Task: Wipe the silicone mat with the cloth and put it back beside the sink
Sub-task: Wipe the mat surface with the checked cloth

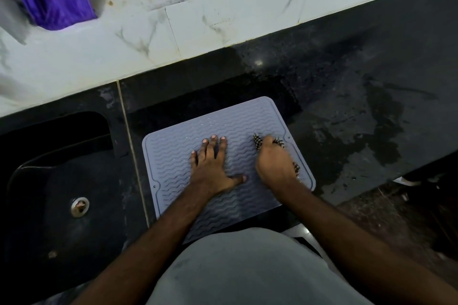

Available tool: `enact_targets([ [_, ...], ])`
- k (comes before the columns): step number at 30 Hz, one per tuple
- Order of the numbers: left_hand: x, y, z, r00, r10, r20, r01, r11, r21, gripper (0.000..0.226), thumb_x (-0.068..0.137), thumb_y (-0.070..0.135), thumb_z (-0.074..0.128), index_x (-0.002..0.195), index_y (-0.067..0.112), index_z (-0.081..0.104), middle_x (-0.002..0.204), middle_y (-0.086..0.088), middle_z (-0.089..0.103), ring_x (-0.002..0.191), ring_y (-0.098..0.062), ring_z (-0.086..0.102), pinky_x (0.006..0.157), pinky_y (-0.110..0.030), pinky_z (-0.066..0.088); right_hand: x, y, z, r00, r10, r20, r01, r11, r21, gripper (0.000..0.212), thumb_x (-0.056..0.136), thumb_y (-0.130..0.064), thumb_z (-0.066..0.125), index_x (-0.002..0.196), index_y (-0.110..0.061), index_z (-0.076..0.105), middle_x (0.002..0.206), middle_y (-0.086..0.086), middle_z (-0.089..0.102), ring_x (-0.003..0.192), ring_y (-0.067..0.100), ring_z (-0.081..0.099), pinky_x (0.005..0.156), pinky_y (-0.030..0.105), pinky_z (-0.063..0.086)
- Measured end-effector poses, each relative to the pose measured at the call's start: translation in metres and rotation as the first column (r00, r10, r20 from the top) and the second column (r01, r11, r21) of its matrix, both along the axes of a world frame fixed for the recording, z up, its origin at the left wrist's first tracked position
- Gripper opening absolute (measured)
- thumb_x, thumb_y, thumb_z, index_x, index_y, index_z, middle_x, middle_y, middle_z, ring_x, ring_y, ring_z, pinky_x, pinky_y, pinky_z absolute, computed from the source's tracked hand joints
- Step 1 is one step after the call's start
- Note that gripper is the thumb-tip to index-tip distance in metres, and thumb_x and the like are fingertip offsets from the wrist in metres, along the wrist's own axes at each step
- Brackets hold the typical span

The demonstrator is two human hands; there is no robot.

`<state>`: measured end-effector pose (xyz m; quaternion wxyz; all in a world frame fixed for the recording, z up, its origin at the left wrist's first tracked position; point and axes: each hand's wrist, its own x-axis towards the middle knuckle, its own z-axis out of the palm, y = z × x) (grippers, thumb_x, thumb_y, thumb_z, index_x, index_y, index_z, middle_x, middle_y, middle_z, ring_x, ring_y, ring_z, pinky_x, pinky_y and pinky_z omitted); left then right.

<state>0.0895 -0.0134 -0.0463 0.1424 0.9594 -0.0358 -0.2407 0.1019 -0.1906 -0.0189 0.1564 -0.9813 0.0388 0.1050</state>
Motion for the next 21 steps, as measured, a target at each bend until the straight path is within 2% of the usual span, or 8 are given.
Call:
enact_targets([
  [4, 0.002, -0.001, 0.001, 1.000, 0.019, -0.009, -0.019, 1.000, 0.004, 0.129, 0.067, 0.090, 0.055, 0.157, 0.033, -0.019, 0.166, 0.000, -0.023, 0.152, -0.024, -0.021, 0.121, -0.054, -0.011, -0.007, 0.020, 0.002, 0.999, -0.034, -0.032, 0.037, 0.996, 0.078, 0.020, 0.102, -0.016, 0.037, 0.113, -0.003, 0.047, 0.097, 0.020, 0.069, 0.088, 0.037, 0.068, 0.072, 0.045, 0.055],
  [8, 0.003, -0.001, 0.001, 1.000, 0.013, -0.016, -0.012, 1.000, 0.017, 0.127, 0.072, 0.079, 0.063, 0.156, 0.035, -0.021, 0.166, -0.002, -0.024, 0.152, -0.026, -0.022, 0.121, -0.056, -0.011, -0.011, 0.023, 0.000, 1.000, 0.002, 0.015, -0.005, 0.984, 0.178, 0.021, 0.098, -0.023, 0.046, 0.109, -0.006, 0.052, 0.088, 0.014, 0.068, 0.079, 0.031, 0.068, 0.066, 0.041, 0.057],
  [13, 0.001, -0.002, 0.005, 1.000, 0.019, -0.018, -0.019, 1.000, -0.014, 0.126, 0.071, 0.083, 0.060, 0.158, 0.032, -0.017, 0.166, -0.002, -0.022, 0.152, -0.026, -0.020, 0.121, -0.054, -0.012, -0.003, 0.020, 0.002, 0.999, -0.009, 0.044, -0.001, 0.977, 0.211, 0.023, 0.098, -0.026, 0.045, 0.105, -0.006, 0.053, 0.085, 0.015, 0.067, 0.077, 0.033, 0.067, 0.068, 0.045, 0.058],
  [15, -0.002, -0.001, 0.008, 0.999, -0.002, 0.036, 0.003, 0.999, -0.033, 0.124, 0.072, 0.086, 0.056, 0.160, 0.029, -0.011, 0.168, -0.004, -0.015, 0.154, -0.027, -0.015, 0.122, -0.055, -0.008, -0.001, 0.018, 0.002, 0.999, -0.009, 0.047, -0.002, 0.974, 0.228, 0.024, 0.098, -0.027, 0.044, 0.103, -0.005, 0.054, 0.084, 0.016, 0.067, 0.077, 0.034, 0.066, 0.069, 0.045, 0.057],
  [19, -0.017, 0.013, 0.014, 0.975, -0.045, 0.216, 0.055, 0.998, -0.039, 0.122, 0.065, 0.097, 0.044, 0.160, 0.027, 0.012, 0.166, -0.006, 0.015, 0.154, -0.025, 0.005, 0.124, -0.051, 0.003, -0.002, 0.016, -0.001, 0.996, 0.003, 0.084, -0.023, 0.971, 0.239, 0.024, 0.098, -0.024, 0.044, 0.102, -0.004, 0.056, 0.084, 0.017, 0.067, 0.076, 0.033, 0.066, 0.069, 0.041, 0.054],
  [21, -0.025, 0.019, 0.011, 0.969, -0.095, 0.229, 0.092, 0.995, 0.022, 0.127, 0.061, 0.100, 0.041, 0.161, 0.026, 0.012, 0.166, -0.004, 0.015, 0.154, -0.025, 0.005, 0.125, -0.049, 0.000, -0.001, 0.015, -0.002, 0.996, -0.003, 0.091, -0.019, 0.971, 0.239, 0.024, 0.098, -0.023, 0.044, 0.102, -0.003, 0.056, 0.083, 0.016, 0.067, 0.075, 0.032, 0.065, 0.068, 0.038, 0.053],
])
